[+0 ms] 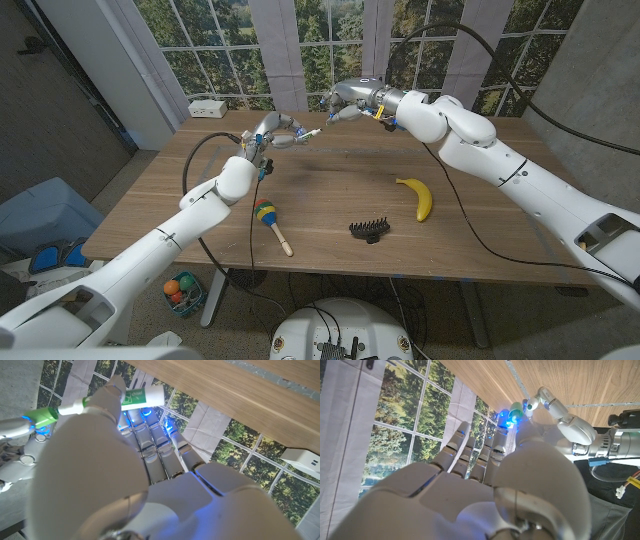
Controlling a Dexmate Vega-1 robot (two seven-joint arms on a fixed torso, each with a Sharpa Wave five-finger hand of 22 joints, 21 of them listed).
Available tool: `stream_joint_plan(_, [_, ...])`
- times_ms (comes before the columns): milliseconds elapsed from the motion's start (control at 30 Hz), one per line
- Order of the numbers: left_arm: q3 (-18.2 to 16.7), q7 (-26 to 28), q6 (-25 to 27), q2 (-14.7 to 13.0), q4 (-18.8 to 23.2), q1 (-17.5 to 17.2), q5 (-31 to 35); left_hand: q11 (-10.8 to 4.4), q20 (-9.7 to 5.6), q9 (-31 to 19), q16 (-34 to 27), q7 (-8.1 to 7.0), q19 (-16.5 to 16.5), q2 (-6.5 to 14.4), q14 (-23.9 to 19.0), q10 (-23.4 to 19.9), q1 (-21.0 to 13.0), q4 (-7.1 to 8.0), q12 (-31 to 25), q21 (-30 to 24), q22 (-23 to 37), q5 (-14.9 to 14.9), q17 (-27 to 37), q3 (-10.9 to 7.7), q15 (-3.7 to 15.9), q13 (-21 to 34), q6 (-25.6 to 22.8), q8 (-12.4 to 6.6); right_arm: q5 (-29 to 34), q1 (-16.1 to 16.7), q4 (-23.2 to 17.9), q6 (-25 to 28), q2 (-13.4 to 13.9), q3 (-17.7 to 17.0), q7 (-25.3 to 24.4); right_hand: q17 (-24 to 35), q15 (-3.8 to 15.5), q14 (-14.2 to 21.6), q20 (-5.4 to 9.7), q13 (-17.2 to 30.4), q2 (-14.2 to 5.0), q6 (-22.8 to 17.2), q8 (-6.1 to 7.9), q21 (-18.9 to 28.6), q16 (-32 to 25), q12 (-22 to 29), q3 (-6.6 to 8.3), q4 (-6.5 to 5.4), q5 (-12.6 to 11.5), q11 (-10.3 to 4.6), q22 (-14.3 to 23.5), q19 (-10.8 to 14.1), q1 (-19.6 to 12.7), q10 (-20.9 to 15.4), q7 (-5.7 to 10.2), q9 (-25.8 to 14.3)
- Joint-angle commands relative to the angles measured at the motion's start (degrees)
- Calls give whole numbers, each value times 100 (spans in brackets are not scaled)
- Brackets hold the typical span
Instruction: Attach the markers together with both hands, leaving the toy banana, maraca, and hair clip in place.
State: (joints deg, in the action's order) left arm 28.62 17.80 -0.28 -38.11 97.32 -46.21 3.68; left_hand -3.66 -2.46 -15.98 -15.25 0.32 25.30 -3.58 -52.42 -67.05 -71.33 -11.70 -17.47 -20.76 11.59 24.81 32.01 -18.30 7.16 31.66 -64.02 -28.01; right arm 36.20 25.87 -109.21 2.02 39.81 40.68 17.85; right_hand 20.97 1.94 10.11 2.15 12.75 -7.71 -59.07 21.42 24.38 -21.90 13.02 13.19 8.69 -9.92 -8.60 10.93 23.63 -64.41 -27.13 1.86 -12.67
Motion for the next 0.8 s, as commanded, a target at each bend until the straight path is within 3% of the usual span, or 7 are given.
stream_joint_plan(33, [-43,238,-94,142,-66,-47,-30,-801,-101,-50,29,-459,9,107,0,-993,-130,203,-35,-27,15,5,26,-222,678,80,-738,-49,-153,84,-103,4,86,-88,27,21,981,-75,-3,14,-18,-132,47,20,1,34,-23,-14,-14,56,8,-30,-24,-8,62,-32])
stream_joint_plan(800, [-133,94,-328,240,-156,-65,-433,-783,-131,15,161,-383,26,-78,-50,-1261,-254,192,-127,-32,-12,-322,-43,-428,670,24,-984,-143,-342,117,126,-253,67,-136,-280,27,979,-89,4,30,-28,-209,52,25,-4,57,-66,-37,-17,49,6,-46,3,-37,44,-32])
